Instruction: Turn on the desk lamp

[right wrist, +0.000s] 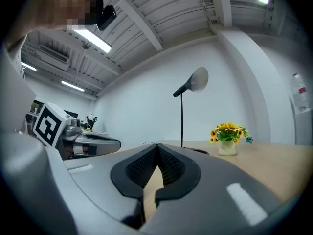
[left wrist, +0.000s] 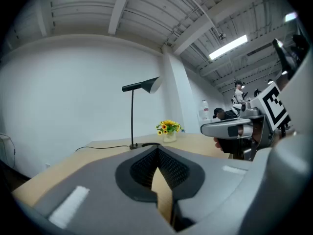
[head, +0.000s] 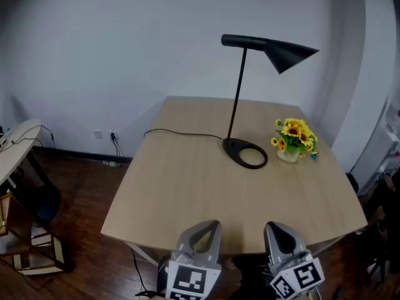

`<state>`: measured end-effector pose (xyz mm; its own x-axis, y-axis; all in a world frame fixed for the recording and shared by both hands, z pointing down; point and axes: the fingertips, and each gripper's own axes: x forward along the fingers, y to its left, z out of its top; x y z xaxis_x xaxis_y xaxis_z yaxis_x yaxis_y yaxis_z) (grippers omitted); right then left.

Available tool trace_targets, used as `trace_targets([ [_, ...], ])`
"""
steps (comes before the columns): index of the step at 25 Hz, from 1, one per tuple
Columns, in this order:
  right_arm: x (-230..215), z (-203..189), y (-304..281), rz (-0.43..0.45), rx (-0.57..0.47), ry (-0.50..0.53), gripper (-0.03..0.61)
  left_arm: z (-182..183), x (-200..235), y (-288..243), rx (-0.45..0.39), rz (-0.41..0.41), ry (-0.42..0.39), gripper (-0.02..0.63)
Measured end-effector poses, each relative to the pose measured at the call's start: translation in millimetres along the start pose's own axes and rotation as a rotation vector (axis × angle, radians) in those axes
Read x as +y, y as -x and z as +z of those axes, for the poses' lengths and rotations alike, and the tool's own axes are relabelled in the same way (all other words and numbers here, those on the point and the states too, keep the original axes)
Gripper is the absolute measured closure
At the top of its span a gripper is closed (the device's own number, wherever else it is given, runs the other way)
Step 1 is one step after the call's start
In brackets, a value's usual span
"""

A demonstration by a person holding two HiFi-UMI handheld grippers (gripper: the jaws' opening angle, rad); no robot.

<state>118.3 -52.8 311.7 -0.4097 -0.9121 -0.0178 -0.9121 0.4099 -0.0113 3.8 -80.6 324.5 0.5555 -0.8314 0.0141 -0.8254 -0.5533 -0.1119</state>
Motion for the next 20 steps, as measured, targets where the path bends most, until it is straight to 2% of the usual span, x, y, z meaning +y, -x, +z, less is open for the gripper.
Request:
trace_targets([
  [4,-6,6,-9,0.023,0.008,0.043,0.578,15,12,-11,-0.026,0.006,-0.007,0.614],
  [9,-20,32,-27,0.011,-0.036,0.111,0.578,37,25,-23,-0.059,0.008,-0.035,0.614],
  [16,-37,50,-64,0.011,-0.058,0.106,0.578,45,42,-58,-0.057,0.0,-0.005,0.614],
  [20,-41,55,-83,0.021,-0.05,0.13,0.578,41,48,-74,-0.047,-0.004,-0.023,0.614],
])
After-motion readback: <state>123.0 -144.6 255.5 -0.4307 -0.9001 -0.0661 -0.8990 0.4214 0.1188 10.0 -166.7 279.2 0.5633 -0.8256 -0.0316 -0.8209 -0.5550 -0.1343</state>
